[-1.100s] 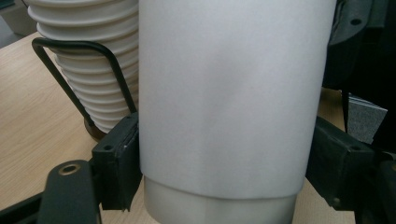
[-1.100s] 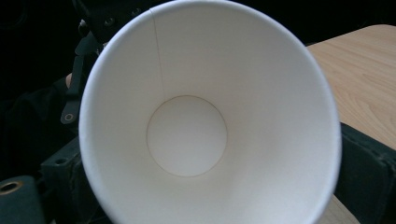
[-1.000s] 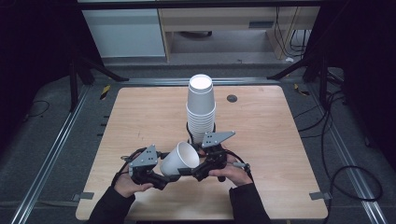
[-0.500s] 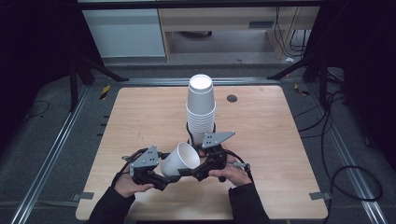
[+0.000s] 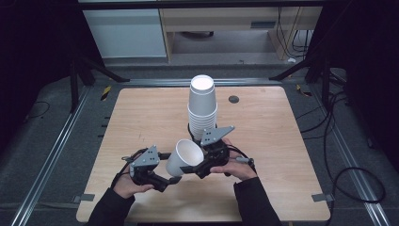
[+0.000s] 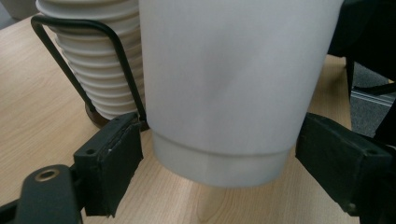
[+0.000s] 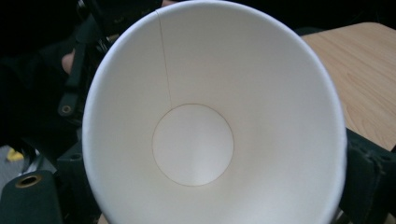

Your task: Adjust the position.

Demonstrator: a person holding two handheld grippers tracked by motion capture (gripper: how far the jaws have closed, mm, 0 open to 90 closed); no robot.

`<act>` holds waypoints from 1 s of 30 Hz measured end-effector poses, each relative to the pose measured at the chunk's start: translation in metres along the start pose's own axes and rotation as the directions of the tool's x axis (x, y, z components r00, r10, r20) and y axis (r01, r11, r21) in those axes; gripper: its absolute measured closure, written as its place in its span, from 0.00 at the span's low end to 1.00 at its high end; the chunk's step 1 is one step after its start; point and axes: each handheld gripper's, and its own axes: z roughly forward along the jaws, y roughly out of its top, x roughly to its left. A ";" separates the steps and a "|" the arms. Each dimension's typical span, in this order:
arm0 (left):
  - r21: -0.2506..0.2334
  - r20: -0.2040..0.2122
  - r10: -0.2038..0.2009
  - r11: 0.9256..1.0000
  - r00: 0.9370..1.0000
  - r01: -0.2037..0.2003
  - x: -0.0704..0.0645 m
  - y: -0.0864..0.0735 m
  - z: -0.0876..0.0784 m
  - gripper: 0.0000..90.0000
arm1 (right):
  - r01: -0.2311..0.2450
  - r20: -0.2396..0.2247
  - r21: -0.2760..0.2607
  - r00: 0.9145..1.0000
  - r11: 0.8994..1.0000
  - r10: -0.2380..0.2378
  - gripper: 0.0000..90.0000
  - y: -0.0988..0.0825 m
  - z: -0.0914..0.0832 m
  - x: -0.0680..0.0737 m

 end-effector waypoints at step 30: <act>0.039 -0.035 -0.015 0.999 0.999 0.017 0.008 -0.008 0.001 0.24 | 0.057 0.018 0.086 0.998 0.995 -0.059 0.06 0.015 0.023 0.003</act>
